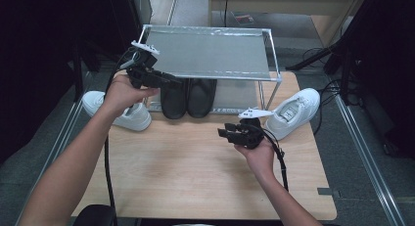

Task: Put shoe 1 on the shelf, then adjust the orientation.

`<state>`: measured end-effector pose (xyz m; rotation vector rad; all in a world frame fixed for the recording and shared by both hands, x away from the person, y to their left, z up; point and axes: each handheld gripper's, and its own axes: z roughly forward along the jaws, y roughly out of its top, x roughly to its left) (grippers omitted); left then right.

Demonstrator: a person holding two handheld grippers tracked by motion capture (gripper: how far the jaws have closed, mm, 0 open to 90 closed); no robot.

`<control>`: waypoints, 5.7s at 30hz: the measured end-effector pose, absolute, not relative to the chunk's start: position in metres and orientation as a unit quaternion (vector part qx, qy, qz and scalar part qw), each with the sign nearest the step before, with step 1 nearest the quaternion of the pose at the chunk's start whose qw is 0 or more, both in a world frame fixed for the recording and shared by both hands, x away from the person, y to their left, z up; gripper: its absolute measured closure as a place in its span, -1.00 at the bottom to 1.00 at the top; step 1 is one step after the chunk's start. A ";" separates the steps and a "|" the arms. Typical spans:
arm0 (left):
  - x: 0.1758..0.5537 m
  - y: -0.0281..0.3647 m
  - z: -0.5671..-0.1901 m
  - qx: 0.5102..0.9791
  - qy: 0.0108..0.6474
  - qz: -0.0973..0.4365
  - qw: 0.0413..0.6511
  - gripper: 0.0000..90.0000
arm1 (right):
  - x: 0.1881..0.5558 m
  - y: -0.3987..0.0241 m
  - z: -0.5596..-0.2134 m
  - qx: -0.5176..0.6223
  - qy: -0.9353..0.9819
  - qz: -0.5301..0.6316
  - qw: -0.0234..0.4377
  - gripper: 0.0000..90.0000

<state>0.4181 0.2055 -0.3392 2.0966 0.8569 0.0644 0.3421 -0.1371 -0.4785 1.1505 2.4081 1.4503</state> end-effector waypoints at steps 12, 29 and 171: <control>0.383 0.223 -0.367 0.841 0.347 0.030 0.413 0.02 | 0.314 -0.171 -0.471 0.364 0.797 0.481 0.035 0.18; 0.356 0.247 -0.412 0.830 0.357 -0.001 0.428 0.02 | 0.309 -0.187 -0.475 0.366 0.788 0.493 0.048 0.17; 0.308 0.058 -0.485 0.865 0.336 -0.093 0.361 0.65 | 0.305 -0.193 -0.486 0.387 0.785 0.484 0.028 0.11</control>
